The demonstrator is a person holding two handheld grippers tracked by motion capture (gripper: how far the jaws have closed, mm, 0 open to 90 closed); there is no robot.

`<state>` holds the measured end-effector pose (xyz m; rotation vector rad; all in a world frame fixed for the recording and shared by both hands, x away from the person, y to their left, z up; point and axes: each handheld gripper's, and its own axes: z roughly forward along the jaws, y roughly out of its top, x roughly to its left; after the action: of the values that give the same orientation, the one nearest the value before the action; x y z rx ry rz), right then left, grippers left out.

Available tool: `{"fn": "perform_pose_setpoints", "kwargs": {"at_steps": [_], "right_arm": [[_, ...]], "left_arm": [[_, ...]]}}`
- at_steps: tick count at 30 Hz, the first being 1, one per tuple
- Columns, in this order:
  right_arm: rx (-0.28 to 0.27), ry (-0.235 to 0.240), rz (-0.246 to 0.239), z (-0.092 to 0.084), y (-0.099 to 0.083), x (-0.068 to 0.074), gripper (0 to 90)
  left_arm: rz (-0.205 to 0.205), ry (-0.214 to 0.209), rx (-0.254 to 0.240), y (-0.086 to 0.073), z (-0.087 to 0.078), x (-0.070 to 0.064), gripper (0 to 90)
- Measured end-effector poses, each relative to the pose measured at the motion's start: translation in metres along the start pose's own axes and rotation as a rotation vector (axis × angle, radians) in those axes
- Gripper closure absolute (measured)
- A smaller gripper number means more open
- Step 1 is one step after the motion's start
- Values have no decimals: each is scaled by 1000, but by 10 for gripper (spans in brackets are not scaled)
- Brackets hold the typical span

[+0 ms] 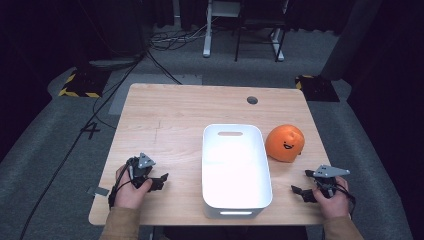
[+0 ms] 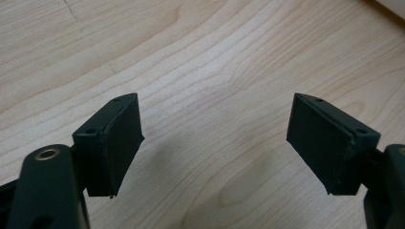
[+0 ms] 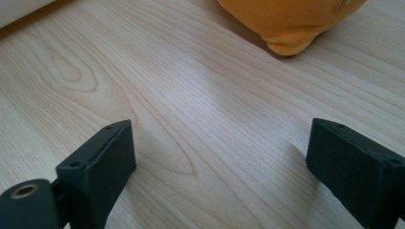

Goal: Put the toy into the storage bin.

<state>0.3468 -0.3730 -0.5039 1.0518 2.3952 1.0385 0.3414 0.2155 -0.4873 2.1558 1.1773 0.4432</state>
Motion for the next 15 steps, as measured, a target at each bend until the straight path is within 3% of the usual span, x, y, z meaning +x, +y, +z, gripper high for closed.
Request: {"fn": "perform_pose_setpoints", "kwargs": {"at_steps": [4,6,7,15], "right_arm": [[-2,0,1,0,0,0,96],[-1,-1,1,0,0,0,96],[-1,-1,0,0,0,0,95],[-1,-1,0,0,0,0,95]], "left_arm": [[30,1,13,-5,5,3,179],[25,3,12,-8,8,4,153],[3,-24,-15,-11,11,6,151],[0,-23,-10,-11,11,5,149]]}}
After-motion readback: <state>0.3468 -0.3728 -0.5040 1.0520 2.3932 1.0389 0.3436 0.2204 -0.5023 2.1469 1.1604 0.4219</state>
